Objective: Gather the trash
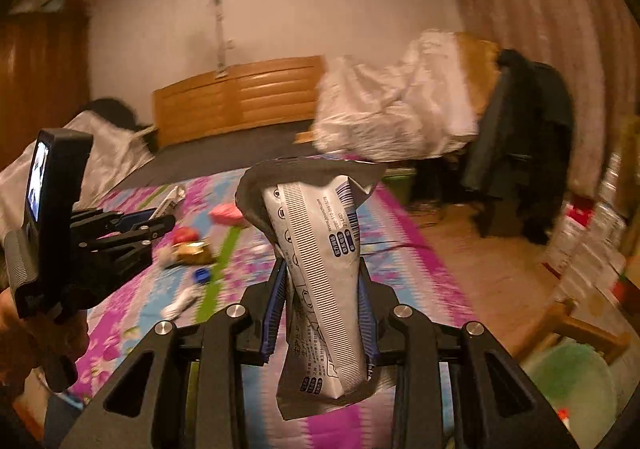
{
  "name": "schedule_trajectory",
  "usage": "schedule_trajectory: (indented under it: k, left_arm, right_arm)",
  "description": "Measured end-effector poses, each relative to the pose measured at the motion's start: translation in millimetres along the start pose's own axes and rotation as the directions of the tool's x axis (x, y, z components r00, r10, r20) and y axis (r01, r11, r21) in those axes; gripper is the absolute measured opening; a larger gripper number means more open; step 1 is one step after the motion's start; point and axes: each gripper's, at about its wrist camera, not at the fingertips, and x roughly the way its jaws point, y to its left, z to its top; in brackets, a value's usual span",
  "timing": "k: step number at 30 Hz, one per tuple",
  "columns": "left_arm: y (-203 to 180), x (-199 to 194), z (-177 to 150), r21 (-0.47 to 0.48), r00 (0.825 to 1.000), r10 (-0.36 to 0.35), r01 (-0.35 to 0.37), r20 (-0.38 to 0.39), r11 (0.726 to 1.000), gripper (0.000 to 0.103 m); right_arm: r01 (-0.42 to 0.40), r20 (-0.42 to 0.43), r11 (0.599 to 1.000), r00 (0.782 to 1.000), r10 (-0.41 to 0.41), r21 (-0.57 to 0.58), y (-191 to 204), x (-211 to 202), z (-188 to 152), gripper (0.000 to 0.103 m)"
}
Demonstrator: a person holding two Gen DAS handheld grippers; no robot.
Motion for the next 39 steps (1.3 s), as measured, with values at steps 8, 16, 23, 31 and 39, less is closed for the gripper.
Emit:
schedule_trajectory:
  k: [8,16,23,31,39]
  left_arm:
    - [-100,9,36,0.105,0.985,-0.172,0.169,0.022,0.98,0.018]
    - [-202,9,55,0.239,0.945,-0.327,0.314,0.016,0.919,0.018]
    - [-289,-6,59,0.36,0.892,-0.453,0.422,0.003,0.832,0.018]
    - [-353,-17,51,0.407,0.812,-0.575,0.561,-0.102,0.72,0.018]
    - [-383,-15,20,0.418,0.748,-0.625,0.653,-0.225,0.631,0.018]
  right_arm:
    - [0.21,0.023,0.969,0.976,-0.214,0.13,-108,-50,-10,0.034]
    - [0.381,-0.02,0.892,0.922,-0.388,0.243,-197,-106,-42,0.034]
    - [0.506,-0.097,0.814,0.86,-0.501,0.286,-249,-147,-72,0.034]
    - [0.6,-0.186,0.735,0.799,-0.572,0.316,-282,-171,-96,0.034]
    - [0.603,-0.251,0.704,0.797,-0.549,0.375,-297,-173,-126,0.034]
